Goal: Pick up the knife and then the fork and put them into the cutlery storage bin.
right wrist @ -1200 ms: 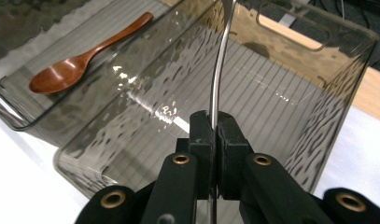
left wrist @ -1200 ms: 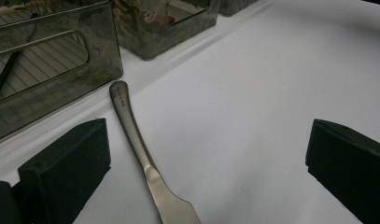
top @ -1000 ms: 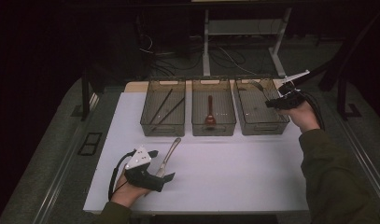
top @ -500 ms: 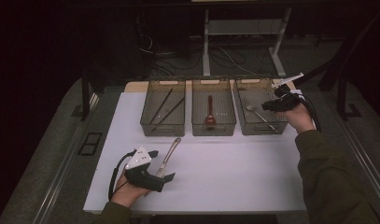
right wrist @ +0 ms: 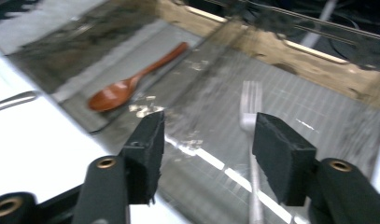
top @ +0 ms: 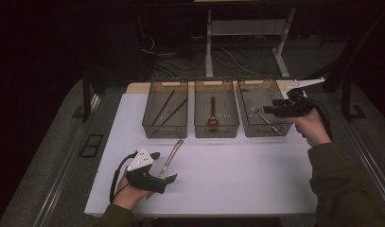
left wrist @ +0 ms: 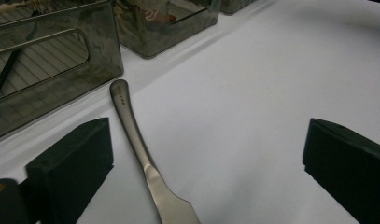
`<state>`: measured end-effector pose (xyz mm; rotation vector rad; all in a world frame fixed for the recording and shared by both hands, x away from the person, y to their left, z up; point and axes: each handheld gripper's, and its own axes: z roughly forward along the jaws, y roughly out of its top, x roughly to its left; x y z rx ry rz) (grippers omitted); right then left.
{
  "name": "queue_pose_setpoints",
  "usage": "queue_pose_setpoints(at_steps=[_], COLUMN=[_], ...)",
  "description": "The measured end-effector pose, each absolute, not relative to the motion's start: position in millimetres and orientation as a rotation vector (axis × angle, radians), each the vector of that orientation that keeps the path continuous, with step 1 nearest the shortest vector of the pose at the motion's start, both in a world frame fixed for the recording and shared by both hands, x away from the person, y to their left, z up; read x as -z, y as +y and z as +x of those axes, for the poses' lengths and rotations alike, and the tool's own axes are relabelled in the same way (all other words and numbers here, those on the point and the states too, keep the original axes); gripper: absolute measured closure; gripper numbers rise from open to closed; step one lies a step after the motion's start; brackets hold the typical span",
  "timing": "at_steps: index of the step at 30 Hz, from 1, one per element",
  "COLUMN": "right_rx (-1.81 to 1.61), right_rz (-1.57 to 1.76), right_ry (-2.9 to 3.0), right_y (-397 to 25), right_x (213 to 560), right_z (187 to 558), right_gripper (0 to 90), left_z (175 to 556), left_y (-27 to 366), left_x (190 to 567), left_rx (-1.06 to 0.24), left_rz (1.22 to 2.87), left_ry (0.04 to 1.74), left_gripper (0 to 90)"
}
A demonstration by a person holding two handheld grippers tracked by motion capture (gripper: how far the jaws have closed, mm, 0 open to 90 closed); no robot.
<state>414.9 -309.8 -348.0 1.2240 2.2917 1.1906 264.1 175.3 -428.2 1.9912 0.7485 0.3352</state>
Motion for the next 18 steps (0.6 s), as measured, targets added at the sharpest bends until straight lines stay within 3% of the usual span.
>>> queue_pose_setpoints(at_steps=[7, 18], right_rx=[-1.274, -1.293], right_rz=[1.159, 1.099], right_ry=[2.356, 2.375], right_y=[-294.1, -277.2], right_x=[356.6, 384.7], right_z=[382.3, 334.8], right_gripper=[35.6, 29.8], left_z=[267.2, 281.4], left_y=[178.9, 173.7], left_x=[427.6, 430.7], left_rx=[-0.338, -0.355], left_rz=[2.002, 2.029], left_ry=[0.823, 0.918], left_gripper=[16.9, 45.5])
